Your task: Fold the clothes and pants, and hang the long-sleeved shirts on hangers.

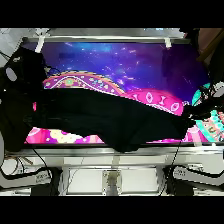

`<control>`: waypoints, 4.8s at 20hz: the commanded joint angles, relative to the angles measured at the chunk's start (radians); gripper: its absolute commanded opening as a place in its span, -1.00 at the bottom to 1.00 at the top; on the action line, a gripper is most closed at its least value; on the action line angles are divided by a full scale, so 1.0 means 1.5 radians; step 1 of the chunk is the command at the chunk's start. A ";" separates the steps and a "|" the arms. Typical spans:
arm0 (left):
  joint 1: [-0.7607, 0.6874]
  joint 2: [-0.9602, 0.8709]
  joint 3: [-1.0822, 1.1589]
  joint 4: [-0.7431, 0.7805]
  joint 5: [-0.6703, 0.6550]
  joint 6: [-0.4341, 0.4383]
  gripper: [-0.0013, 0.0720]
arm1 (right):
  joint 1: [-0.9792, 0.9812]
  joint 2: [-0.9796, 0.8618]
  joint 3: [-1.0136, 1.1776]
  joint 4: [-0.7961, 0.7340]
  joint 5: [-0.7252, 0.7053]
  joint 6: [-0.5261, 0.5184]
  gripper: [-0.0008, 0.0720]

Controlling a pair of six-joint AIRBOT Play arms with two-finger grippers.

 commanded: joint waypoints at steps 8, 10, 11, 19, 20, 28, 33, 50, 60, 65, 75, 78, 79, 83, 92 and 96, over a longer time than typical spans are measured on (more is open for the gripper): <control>0.001 0.005 0.001 0.019 -0.042 0.001 -0.89 | 0.000 -0.016 -0.065 -0.054 0.179 -0.015 -0.20; 0.001 0.005 0.001 0.019 -0.049 0.001 -0.89 | 0.000 -0.004 -0.106 -0.083 0.194 -0.029 -0.83; 0.001 0.005 0.001 0.019 -0.050 0.001 -0.89 | 0.000 0.006 -0.129 -0.101 0.185 -0.029 -0.89; 0.001 0.005 0.001 0.019 -0.051 0.001 -0.89 | 0.000 0.138 -0.124 -0.095 0.000 -0.022 0.11; 0.001 0.005 0.001 0.019 -0.051 0.001 -0.89 | 0.000 0.141 -0.119 -0.097 -0.003 -0.022 0.11; 0.001 0.005 0.001 0.019 -0.051 0.001 -0.89 | 0.000 0.048 -0.126 0.018 0.009 -0.074 0.11; 0.001 0.005 0.001 0.019 -0.051 0.001 -0.89 | 0.000 0.023 -0.126 -0.051 -0.011 -0.074 0.11; 0.017 0.022 0.001 0.044 -0.055 -0.001 -0.90 | 0.000 0.116 -0.051 0.068 0.066 -0.151 -0.89; 0.149 0.070 0.001 0.038 -0.048 -0.065 -0.90 | 0.000 0.134 0.170 0.036 -0.038 -0.090 -0.89; 0.139 0.063 0.001 0.028 -0.029 -0.065 -0.90 | -0.012 0.131 0.146 -0.020 0.100 -0.090 -0.89; 0.140 0.051 0.001 0.030 -0.028 -0.064 -0.90 | -0.162 0.410 -0.305 -0.002 0.099 -0.118 -0.90; 0.140 0.044 0.001 0.036 -0.028 -0.064 -0.90 | -0.166 0.413 -0.398 -0.055 0.110 -0.128 -0.89; 0.140 0.043 0.001 0.036 -0.028 -0.064 -0.90 | -0.166 0.414 -0.392 -0.061 0.107 -0.125 -0.71; 0.139 0.043 0.001 0.036 -0.028 -0.064 -0.90 | -0.166 0.414 -0.272 -0.021 -0.044 -0.061 0.55; 0.139 0.015 0.001 0.031 -0.028 -0.065 -0.90 | -0.164 -0.013 -0.124 0.452 -0.150 -0.164 0.60; 0.137 0.005 0.001 0.021 -0.028 -0.065 -0.90 | -0.129 -0.165 -0.025 0.467 -0.153 -0.167 0.59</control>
